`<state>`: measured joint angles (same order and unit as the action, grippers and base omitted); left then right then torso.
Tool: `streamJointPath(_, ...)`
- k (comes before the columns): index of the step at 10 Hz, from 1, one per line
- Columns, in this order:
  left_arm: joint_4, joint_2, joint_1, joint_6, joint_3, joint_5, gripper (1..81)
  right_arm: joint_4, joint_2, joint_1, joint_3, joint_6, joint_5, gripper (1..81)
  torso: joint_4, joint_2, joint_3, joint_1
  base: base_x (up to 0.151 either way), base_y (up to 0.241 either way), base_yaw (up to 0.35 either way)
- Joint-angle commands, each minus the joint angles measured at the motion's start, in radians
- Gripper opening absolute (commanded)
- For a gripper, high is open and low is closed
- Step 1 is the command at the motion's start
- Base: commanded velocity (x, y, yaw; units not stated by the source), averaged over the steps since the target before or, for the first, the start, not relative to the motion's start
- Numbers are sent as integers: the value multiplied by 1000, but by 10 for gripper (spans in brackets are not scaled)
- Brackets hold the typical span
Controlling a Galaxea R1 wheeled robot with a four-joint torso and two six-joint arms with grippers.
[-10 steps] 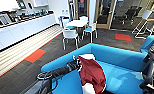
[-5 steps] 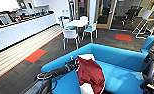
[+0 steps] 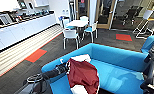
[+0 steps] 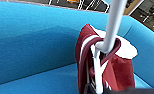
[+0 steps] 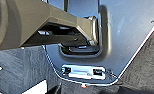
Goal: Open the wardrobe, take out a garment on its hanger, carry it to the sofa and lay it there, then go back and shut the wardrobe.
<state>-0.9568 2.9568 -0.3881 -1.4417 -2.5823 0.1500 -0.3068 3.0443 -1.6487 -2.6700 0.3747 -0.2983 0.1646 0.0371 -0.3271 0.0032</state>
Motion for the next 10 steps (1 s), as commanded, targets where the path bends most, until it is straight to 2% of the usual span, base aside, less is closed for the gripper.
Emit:
streamJointPath(1,-56,-71,131,-3,5,11,10,-6,10,-7,7,0,48,811,65,0,-37,0,0,0,0)
streamJointPath(2,-72,-86,107,-2,7,10,10,-3,10,-6,9,0,48,811,16,0,-7,0,0,0,0)
streamJointPath(3,-94,-91,81,-2,7,6,10,-5,10,-6,10,0,48,811,38,0,-11,0,0,0,0)
streamJointPath(4,-124,-93,50,-2,11,5,10,-5,12,-7,12,0,48,811,52,0,-14,0,0,0,0)
streamJointPath(6,-195,-93,4,-2,25,-23,10,-6,12,-6,13,0,48,811,53,0,-14,0,0,0,0)
streamJointPath(7,-215,-93,-7,-2,40,-24,811,-6,14,-3,12,0,48,811,53,0,-14,0,0,0,0)
streamJointPath(10,-230,-111,-38,-2,62,-24,811,-8,15,-6,10,0,48,811,53,0,-14,0,0,0,0)
